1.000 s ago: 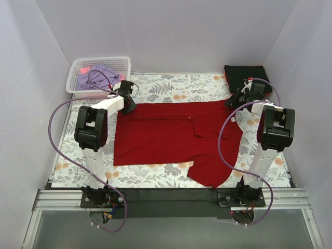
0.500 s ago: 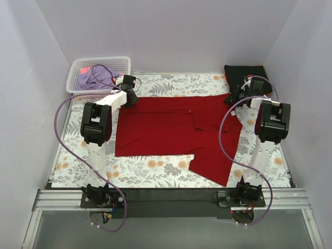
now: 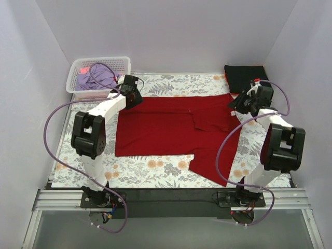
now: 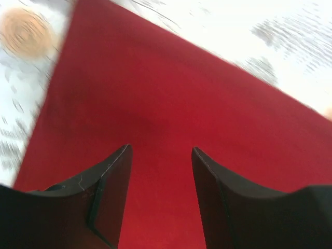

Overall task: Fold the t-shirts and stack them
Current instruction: Fold the tshirt

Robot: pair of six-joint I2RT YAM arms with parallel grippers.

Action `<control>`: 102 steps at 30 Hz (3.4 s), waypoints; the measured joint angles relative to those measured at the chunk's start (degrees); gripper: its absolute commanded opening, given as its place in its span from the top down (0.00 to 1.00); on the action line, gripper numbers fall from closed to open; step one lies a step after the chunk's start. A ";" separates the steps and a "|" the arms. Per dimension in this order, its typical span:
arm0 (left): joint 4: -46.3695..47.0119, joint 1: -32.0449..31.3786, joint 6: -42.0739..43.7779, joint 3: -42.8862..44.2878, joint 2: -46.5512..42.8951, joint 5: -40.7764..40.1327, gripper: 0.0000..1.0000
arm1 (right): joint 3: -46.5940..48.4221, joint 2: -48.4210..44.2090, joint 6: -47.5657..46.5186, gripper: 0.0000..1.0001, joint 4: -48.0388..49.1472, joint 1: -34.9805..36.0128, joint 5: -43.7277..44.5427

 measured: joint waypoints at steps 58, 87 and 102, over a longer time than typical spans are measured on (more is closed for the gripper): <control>4.26 -8.35 1.99 -47.17 -51.82 1.84 0.50 | -27.47 -12.50 2.67 0.93 7.85 -3.06 -8.85; 13.27 -21.57 -8.37 -22.34 -17.11 18.67 0.53 | -25.40 -15.32 1.64 0.83 -0.79 -3.32 0.15; 14.75 -29.97 -8.52 0.66 8.81 16.74 0.60 | -25.40 -14.29 2.19 0.75 -0.50 -3.32 -2.95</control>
